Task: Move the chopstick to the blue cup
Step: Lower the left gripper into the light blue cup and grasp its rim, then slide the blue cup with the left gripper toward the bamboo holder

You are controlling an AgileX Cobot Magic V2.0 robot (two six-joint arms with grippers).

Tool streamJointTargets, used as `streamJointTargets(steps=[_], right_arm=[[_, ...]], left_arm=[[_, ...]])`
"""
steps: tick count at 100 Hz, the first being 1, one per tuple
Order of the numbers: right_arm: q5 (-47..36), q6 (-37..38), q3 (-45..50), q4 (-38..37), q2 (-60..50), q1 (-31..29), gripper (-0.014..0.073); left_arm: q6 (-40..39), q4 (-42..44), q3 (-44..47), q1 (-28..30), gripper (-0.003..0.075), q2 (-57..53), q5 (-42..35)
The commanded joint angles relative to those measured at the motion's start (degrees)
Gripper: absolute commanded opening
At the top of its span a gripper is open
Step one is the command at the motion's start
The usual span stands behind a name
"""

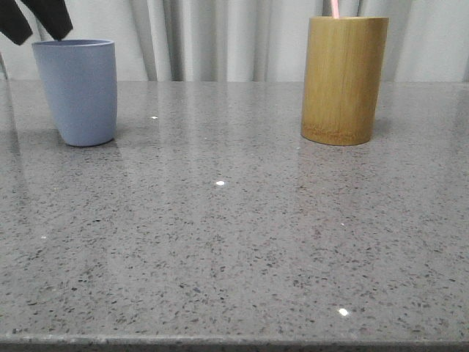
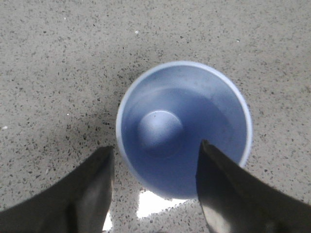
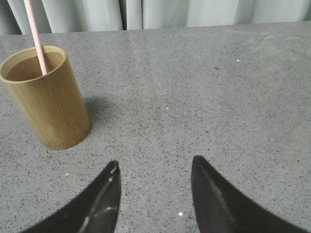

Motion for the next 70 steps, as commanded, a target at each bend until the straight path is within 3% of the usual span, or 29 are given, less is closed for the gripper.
streamJointTargets(steps=[1,47,56,70], right_arm=[[-4.02,-0.47,-2.01,0.06,0.54,-0.25,0.0362],[-4.02,-0.47,-2.01,0.06,0.54,-0.25,0.0362],[-4.02,-0.47,-2.01,0.06,0.54,-0.25,0.0362],[-4.02,-0.47,-2.01,0.06,0.54,-0.25,0.0362]], left_arm=[[-0.81,-1.15,-2.55,-0.38,0.0377,-0.88,-1.67],[-2.18,-1.15,-3.19,-0.25,0.035,3.02,-1.94],[-2.25,-1.05,-3.19,-0.25,0.0269,3.14,-1.94],[-2.25,-0.92,-3.19,-0.25,0.0068,3.14,-1.94]])
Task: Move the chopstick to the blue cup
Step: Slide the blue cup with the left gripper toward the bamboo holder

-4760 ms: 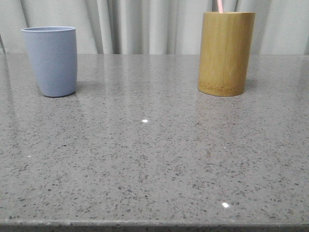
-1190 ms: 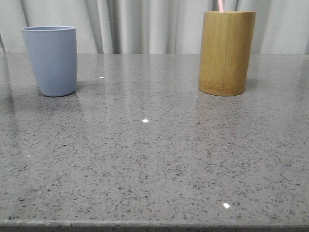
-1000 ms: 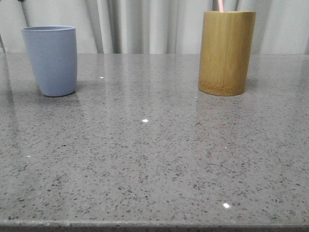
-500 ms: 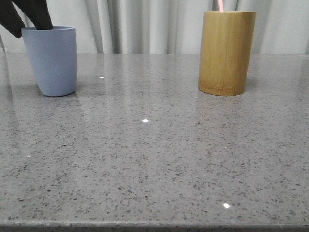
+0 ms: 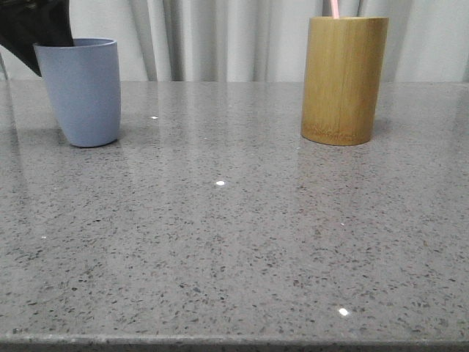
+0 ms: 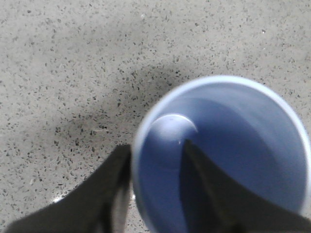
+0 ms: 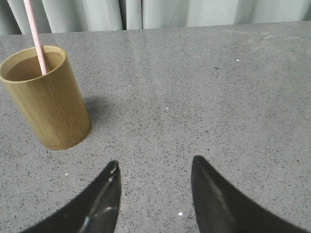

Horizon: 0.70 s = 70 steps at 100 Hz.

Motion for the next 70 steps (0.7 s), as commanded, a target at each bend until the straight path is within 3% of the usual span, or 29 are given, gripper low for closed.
streamJointTargets(steps=[1,6,40,70], right_arm=[[-4.02,-0.47,-2.01,0.06,0.54,-0.25,0.0362],[-4.02,-0.47,-2.01,0.06,0.54,-0.25,0.0362],[-4.02,-0.47,-2.01,0.06,0.54,-0.25,0.0362],[-3.66,-0.47,-2.01,0.06,0.54,-0.25,0.0362]], left_arm=[[-0.62,-0.81,-1.96,-0.25,0.0046,-2.27,-2.06],[-0.62,-0.68,-1.96,-0.25,-0.002,-2.27,-2.06],[-0.62,-0.5,-2.32,-0.95,-0.0019,-2.27,-1.94],[-0.62,0.5,-11.26,-6.46,-0.0019,2.61,1.51]])
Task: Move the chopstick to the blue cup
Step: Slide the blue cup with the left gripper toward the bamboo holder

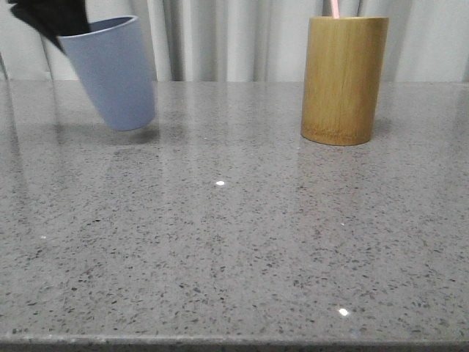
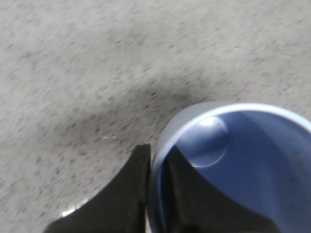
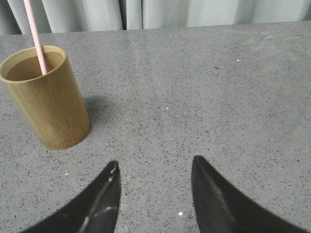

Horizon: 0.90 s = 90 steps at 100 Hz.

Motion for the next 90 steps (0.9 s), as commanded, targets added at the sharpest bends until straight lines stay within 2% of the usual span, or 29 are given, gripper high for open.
streamJointTargets(steps=[1,36,66,75,90], right_arm=[[-3.66,-0.47,-2.01,0.06,0.54,-0.25,0.0362],[-3.05,-0.47,-2.01,0.06,0.54,-0.25,0.0362],[-3.05,-0.47,-2.01,0.06,0.54,-0.25,0.0362],[-3.05,-0.47,-2.01,0.06,0.54,-0.25,0.0362],[-3.05,-0.47,-2.01,0.06,0.54,-0.25,0.0362]], left_arm=[[-0.62,-0.78,-5.33,-2.42,-0.0019,-0.19,0.15],[-0.62,-0.65,-19.51,-8.55,-0.0019,9.55,5.95],[-0.62,-0.54,-20.6,-9.21,-0.0013,10.74,6.69],[-0.1,-0.54,-20.6,-9.21,0.005,10.74,6.78],[-0.1,-1.05,-20.6,-9.21,0.024,10.74,6.47]])
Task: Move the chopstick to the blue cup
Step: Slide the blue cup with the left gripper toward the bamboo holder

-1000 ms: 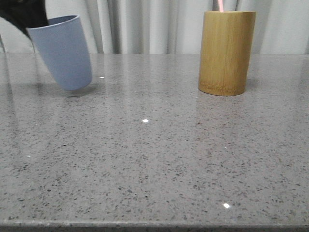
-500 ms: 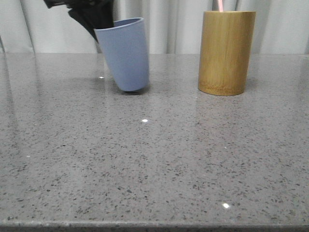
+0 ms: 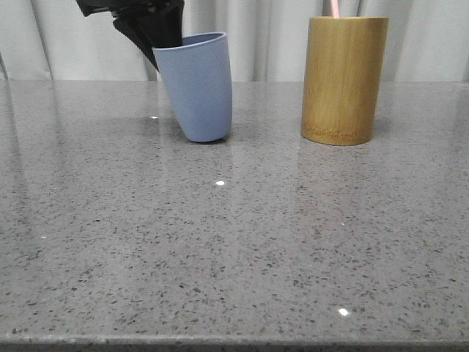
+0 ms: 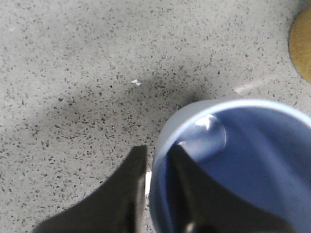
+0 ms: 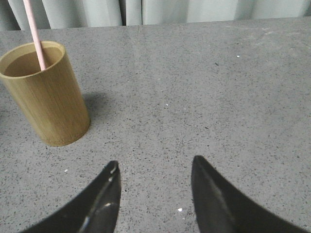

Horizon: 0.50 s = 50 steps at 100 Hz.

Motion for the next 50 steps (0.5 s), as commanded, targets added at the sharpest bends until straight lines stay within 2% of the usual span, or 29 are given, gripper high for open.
streamJointTargets(steps=[1,14,50], right_arm=[[-3.78,-0.47,-2.01,0.06,0.54,-0.25,0.0362],[-3.65,-0.47,-2.01,0.06,0.54,-0.25,0.0362],[-3.6,-0.47,-2.01,0.06,0.54,-0.25,0.0362]], left_arm=[[-0.08,-1.36,-1.93,-0.38,0.0248,-3.04,-1.76],[-0.08,-2.29,-2.94,-0.38,0.0333,-3.04,-1.84],[-0.08,-2.71,-7.76,-0.38,0.0337,-3.28,1.14]])
